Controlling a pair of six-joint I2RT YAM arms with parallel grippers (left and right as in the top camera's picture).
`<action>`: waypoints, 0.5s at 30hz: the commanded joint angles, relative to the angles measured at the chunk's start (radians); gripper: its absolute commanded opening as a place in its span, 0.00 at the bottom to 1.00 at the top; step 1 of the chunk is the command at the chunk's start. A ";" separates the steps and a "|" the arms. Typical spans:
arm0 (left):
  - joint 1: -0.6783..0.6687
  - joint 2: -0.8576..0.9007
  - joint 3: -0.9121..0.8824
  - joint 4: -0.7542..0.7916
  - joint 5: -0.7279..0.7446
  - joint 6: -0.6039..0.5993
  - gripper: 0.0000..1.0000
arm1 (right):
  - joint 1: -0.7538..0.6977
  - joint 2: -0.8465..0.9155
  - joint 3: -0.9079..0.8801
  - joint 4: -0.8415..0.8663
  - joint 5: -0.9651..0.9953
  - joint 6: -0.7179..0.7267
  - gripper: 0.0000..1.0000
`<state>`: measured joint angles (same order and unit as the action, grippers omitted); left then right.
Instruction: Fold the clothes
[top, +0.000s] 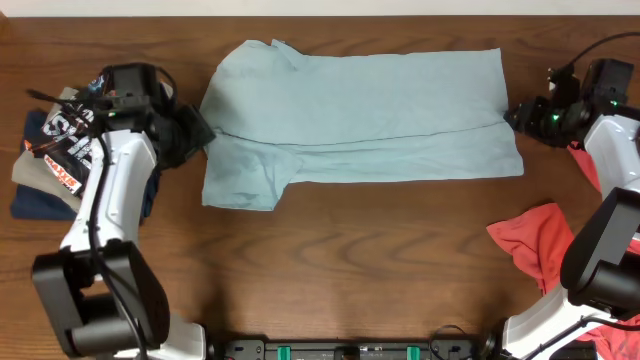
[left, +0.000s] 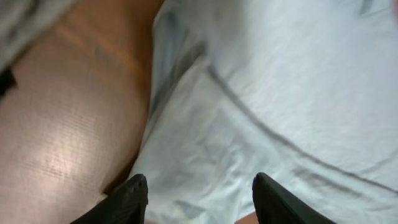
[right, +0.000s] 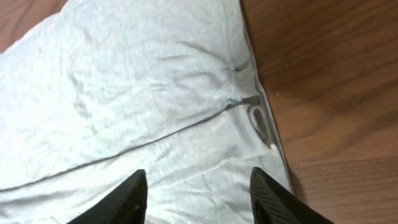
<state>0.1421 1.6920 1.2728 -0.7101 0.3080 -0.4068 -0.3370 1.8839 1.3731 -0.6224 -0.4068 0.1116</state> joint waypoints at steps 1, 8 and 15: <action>-0.005 0.023 0.000 -0.052 -0.005 0.026 0.57 | 0.005 -0.025 0.001 -0.048 0.073 0.029 0.54; -0.017 0.029 -0.028 -0.126 -0.015 0.134 0.60 | 0.005 -0.025 -0.079 -0.125 0.283 0.029 0.54; -0.017 0.035 -0.117 -0.051 -0.040 0.133 0.64 | 0.006 -0.025 -0.247 0.028 0.283 0.030 0.53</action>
<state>0.1261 1.7153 1.1896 -0.7746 0.2871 -0.2939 -0.3370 1.8816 1.1748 -0.6277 -0.1516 0.1276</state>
